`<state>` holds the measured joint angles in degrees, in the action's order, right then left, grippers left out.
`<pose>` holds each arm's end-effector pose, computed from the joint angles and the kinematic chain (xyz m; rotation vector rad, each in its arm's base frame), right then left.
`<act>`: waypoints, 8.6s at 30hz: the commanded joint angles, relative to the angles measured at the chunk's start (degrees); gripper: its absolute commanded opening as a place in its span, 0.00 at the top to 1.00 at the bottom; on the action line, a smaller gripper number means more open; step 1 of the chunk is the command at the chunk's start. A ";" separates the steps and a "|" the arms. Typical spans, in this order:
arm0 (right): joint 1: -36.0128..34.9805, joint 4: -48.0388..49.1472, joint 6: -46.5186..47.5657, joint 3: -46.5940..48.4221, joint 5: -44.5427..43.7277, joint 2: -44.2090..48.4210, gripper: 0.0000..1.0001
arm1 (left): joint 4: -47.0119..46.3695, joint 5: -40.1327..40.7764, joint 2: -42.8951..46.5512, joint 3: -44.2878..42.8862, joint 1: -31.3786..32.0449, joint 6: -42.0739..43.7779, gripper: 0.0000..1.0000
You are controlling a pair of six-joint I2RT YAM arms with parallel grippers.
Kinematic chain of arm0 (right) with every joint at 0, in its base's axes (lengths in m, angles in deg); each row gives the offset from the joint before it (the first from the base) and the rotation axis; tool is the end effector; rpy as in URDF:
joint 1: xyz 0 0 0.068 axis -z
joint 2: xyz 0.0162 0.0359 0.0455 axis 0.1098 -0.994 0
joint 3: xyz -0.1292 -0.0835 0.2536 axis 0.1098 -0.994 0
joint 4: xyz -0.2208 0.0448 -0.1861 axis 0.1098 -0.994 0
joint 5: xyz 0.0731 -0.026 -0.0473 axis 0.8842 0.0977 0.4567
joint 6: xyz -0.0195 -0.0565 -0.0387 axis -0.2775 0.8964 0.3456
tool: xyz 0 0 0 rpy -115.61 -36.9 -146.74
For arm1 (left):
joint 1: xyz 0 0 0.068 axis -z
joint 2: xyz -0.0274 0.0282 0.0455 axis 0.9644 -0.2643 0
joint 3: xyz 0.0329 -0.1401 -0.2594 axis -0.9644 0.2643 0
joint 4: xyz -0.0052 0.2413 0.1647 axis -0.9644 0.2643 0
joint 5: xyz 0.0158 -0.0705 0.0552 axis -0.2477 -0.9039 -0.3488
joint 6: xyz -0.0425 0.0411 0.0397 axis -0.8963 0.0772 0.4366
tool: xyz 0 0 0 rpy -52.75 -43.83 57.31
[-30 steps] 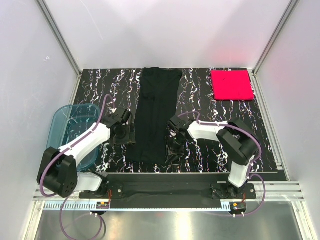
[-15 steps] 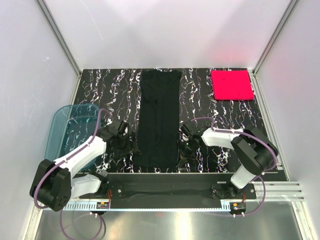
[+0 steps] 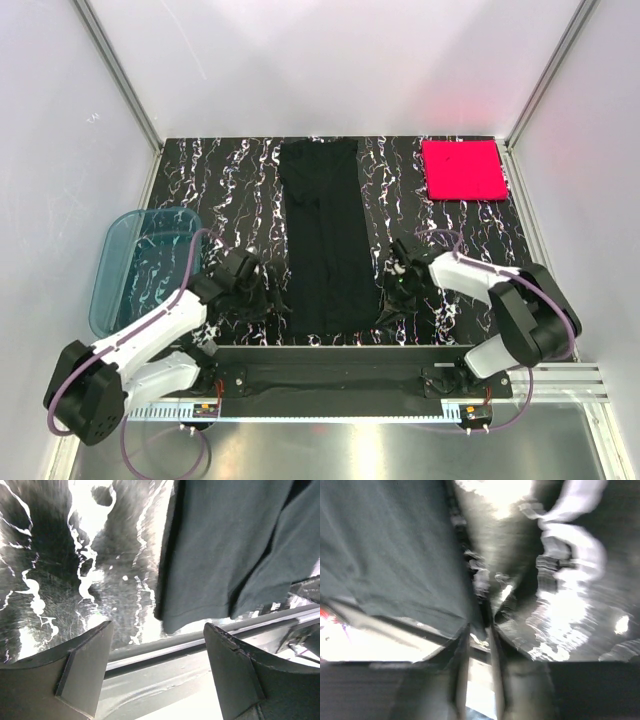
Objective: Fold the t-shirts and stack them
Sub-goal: Fold the tshirt
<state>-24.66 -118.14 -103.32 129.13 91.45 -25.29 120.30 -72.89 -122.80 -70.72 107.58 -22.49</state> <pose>0.2144 0.1567 0.1136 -0.0175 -3.0130 -0.7295 0.1658 -0.1201 0.1629 -0.3546 2.7995 -0.6635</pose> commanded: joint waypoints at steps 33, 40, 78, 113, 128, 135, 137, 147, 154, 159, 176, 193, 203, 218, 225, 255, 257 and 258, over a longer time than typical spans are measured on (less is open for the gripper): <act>14.61 2.19 11.74 90.13 1.05 -53.27 0.87 | -50.86 -4.55 -63.19 -58.46 -19.27 5.21 0.69; 16.28 13.71 1.20 104.37 11.28 -68.22 0.88 | -56.53 -8.42 -77.87 -71.90 -20.78 -4.29 0.73; 22.52 -16.52 6.55 76.66 0.56 -37.68 0.50 | -13.91 -7.62 -52.87 -71.95 -21.84 9.23 0.30; 13.03 7.48 -2.15 -7.76 6.80 5.95 0.55 | -13.27 3.36 -7.66 4.02 5.23 -15.72 0.49; 13.03 10.64 -2.50 -8.55 6.53 1.99 0.53 | -13.29 2.57 -8.28 8.34 8.32 -21.17 0.58; 11.80 10.20 -2.76 -8.55 6.27 0.94 0.53 | -13.28 1.78 -9.15 9.12 8.32 -21.17 0.67; 11.54 10.12 -2.94 -8.63 6.18 0.67 0.54 | -13.37 1.69 -9.33 9.12 8.32 -20.91 0.68; 10.04 13.80 -3.03 -8.90 7.58 -2.84 0.73 | -14.25 1.51 -8.72 9.83 8.32 -20.38 0.85; 9.43 4.24 -2.15 -7.41 7.86 7.77 0.95 | -6.54 3.88 -4.68 7.81 8.32 -16.78 1.00; 9.25 1.76 -1.62 -8.63 9.52 11.31 1.00 | -4.49 3.54 0.51 9.12 8.58 -17.74 1.00; 9.95 -7.54 3.98 15.39 8.91 3.18 1.00 | 7.37 5.21 -7.47 -17.11 -0.01 -6.69 1.00; 16.81 -16.86 11.56 62.00 11.62 -36.13 1.00 | 12.82 2.57 -51.42 -62.40 -14.62 12.40 1.00; 17.60 -19.41 11.03 76.17 14.09 -47.22 1.00 | 11.24 -1.56 -60.83 -69.97 -17.26 14.16 1.00; 18.65 -20.22 9.98 82.51 13.04 -51.37 0.99 | 9.15 -1.83 -65.86 -78.08 -18.93 15.57 1.00; 20.76 -16.60 7.52 83.89 12.16 -52.92 0.94 | 3.33 -4.28 -67.85 -78.32 -19.54 13.81 1.00; 10.48 -20.47 13.05 72.33 11.20 -47.50 0.78 | -4.06 -7.28 -56.52 -55.65 -14.98 12.93 0.80; 10.48 -20.39 13.67 69.86 9.88 -46.79 0.78 | -1.69 -6.40 -57.32 -55.04 -13.84 13.45 0.81; 10.48 -19.86 13.76 66.54 9.61 -45.57 0.78 | -1.42 -4.22 -57.23 -53.12 -13.22 13.54 0.81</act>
<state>-15.02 -139.21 -91.27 200.19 102.19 -73.61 117.81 -79.07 -180.85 -125.45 93.16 -9.53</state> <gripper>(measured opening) 0.220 0.192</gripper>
